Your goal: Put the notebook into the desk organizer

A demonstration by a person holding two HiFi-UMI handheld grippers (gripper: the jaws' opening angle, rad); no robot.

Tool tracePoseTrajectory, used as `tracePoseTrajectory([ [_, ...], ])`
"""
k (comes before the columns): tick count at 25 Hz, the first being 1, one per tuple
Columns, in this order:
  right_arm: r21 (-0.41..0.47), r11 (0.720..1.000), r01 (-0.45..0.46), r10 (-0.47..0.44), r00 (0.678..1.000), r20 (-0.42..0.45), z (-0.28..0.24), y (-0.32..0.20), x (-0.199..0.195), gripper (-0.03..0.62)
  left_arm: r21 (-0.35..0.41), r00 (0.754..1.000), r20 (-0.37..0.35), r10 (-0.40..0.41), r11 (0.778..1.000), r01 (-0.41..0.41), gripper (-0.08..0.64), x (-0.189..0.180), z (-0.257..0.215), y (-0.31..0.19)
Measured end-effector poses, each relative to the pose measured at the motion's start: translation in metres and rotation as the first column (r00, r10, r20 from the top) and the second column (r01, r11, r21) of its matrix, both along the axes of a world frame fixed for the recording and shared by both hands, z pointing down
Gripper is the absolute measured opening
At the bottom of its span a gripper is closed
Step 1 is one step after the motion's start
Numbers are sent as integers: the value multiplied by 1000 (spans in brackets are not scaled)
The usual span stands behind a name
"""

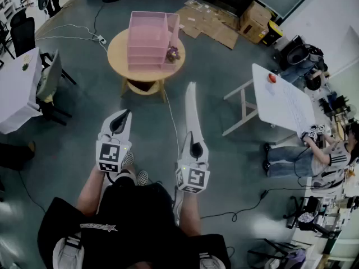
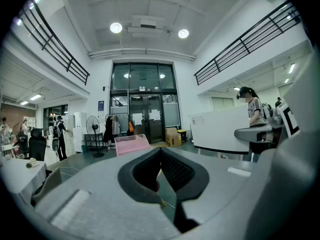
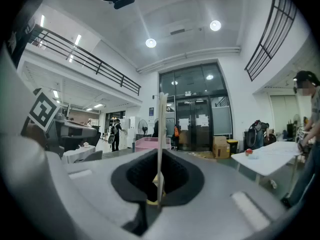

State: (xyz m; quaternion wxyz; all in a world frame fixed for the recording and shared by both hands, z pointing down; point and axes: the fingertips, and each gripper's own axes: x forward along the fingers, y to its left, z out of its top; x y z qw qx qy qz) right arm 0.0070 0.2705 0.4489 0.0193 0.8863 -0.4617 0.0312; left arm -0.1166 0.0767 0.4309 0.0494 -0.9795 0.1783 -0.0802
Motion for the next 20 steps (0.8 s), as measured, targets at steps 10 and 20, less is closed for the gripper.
tracePoseTrajectory([
  [10, 4, 1000, 0, 0, 1000, 3, -2, -15, 17, 14, -17, 1000, 21, -12, 1000, 12, 9, 12, 10, -16],
  [20, -2, 1000, 11, -11, 1000, 14, 5, -63, 61, 14, -24, 1000, 25, -17, 1000, 18, 9, 57, 14, -63],
])
